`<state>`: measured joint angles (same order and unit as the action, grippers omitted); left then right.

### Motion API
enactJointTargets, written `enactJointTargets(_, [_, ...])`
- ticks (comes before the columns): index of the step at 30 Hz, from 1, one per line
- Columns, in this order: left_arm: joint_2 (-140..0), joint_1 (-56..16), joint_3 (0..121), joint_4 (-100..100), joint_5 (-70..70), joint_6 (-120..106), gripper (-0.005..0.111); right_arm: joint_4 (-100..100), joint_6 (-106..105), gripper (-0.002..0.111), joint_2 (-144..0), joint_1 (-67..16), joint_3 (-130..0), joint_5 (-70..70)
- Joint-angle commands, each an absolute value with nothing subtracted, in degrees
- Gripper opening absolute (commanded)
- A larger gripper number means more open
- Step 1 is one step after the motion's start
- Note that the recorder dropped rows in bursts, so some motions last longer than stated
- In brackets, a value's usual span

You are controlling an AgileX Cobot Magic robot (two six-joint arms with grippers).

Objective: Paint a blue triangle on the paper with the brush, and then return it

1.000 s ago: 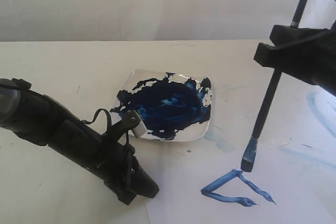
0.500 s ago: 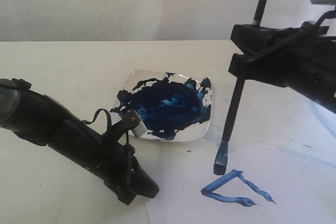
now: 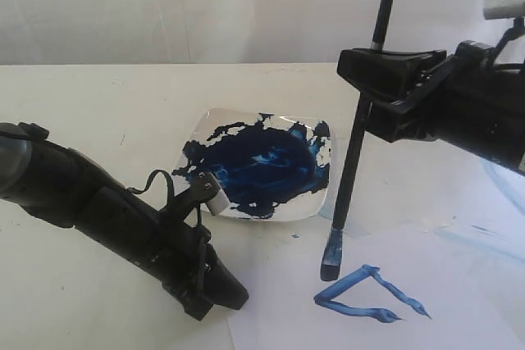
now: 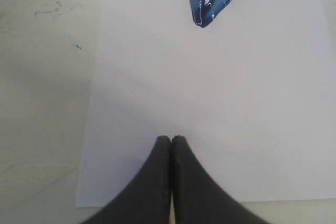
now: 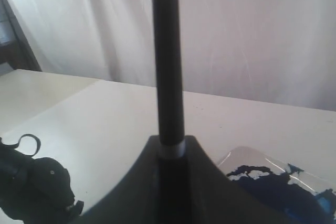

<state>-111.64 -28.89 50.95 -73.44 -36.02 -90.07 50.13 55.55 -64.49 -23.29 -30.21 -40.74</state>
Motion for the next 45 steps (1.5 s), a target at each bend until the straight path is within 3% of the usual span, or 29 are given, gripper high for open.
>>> enactJointTargets(1, [-111.56, -29.24, 50.80, -73.22, -37.11, -89.91, 0.000, 58.61, 61.74, 0.000, -66.54, -17.24, -30.68, -53.15])
enactJointTargets(15, [-111.56, -29.24, 50.80, -73.22, -37.11, -89.91, 0.000, 63.88, 51.15, 0.000, -71.54, -14.19, -30.77, -58.18])
enactJointTargets(45, [-111.56, -29.24, 50.80, -73.22, -37.11, -89.91, 0.000, 59.66, 51.78, 0.000, -77.41, -14.19, -30.66, -62.32])
